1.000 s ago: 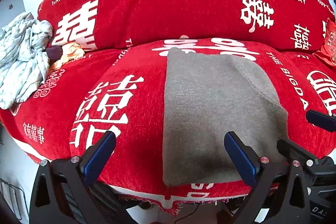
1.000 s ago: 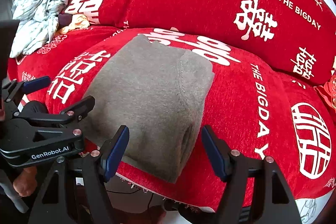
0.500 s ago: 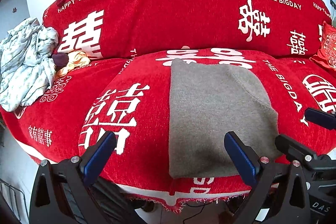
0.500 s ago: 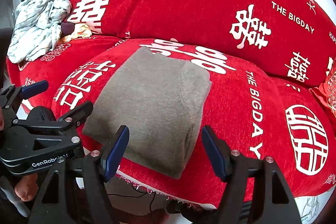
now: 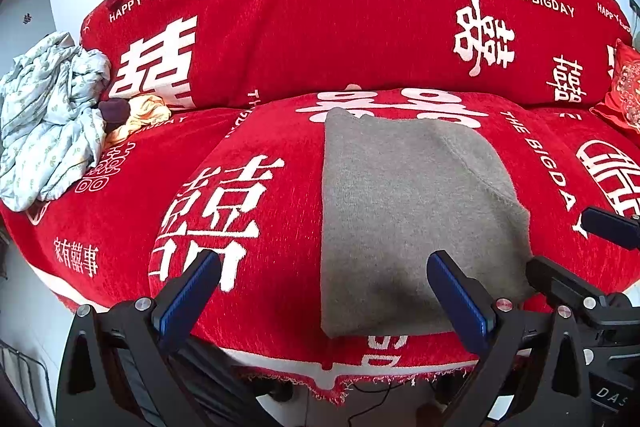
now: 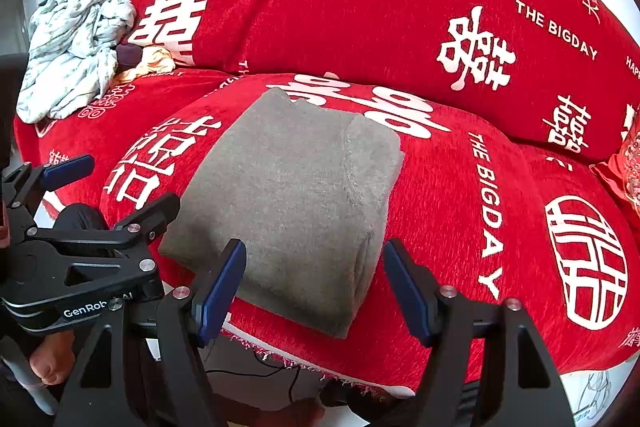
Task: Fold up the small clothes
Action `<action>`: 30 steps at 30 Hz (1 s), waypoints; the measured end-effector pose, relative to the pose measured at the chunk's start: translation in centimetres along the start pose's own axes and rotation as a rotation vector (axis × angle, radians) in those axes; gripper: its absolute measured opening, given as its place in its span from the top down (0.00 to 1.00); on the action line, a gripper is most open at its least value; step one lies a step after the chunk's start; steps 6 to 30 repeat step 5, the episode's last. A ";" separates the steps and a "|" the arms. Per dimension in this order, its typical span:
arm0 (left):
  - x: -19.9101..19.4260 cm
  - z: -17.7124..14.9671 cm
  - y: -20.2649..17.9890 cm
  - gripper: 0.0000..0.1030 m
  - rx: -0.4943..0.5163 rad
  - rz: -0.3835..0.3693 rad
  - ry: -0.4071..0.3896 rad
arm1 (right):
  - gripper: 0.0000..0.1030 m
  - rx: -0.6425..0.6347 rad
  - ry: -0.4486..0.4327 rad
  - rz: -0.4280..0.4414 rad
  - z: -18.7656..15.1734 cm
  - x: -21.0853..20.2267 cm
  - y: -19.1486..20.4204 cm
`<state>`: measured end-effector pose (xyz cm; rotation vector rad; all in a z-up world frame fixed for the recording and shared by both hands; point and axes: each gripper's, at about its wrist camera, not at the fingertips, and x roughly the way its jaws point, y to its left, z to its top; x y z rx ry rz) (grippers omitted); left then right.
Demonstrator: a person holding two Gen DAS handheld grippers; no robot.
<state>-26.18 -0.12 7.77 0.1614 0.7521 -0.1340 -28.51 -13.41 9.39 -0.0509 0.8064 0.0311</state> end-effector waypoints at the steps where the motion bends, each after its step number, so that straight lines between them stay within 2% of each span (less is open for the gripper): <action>1: 0.0 0.0 0.0 0.00 0.000 0.002 0.001 | 0.28 0.001 0.000 0.001 0.0 0.0 -0.1; 30: 0.0 -0.1 -0.1 0.00 0.003 0.007 0.000 | 0.28 0.004 -0.001 0.002 0.0 0.0 -0.2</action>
